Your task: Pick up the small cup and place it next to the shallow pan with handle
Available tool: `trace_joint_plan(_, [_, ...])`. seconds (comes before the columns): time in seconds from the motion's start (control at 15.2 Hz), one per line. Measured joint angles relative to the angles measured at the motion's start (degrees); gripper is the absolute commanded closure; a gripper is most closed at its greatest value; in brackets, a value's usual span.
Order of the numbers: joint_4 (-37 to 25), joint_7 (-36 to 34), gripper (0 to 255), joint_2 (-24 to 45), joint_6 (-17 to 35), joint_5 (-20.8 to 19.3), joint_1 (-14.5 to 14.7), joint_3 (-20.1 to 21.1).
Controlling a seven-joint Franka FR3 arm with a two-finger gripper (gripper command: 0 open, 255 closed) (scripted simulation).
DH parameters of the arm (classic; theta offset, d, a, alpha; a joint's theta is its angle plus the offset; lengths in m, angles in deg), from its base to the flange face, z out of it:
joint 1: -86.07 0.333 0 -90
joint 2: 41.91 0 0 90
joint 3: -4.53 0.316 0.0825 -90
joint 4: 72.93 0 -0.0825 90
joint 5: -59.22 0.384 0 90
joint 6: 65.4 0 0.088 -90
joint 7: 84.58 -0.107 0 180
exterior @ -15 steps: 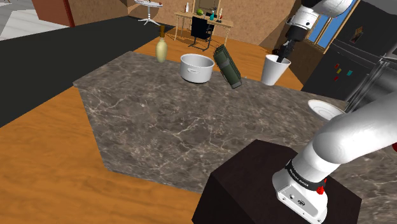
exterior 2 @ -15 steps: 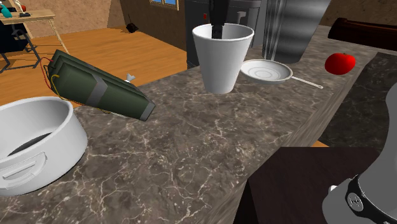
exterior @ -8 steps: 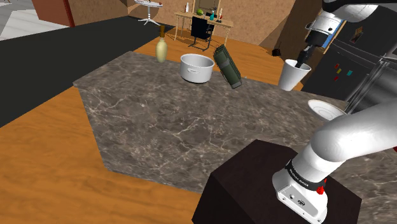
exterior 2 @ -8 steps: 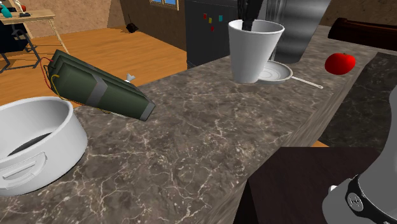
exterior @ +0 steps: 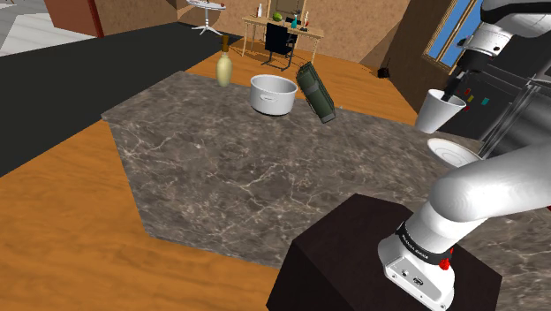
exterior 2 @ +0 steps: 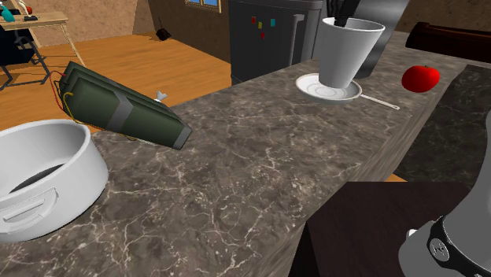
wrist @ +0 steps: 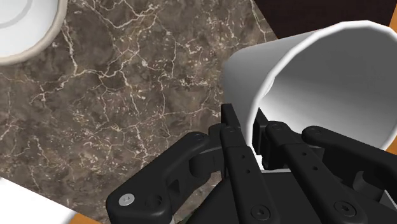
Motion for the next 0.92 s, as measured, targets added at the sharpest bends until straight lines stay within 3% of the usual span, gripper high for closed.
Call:
trace_joint_plan(0.33, [-2.26,5.83,255,0.60,-1.06,-2.25,-1.33,-4.71])
trace_joint_plan(0.92, [3.73,7.06,255,0.44,4.97,-3.69,-2.01,-7.05])
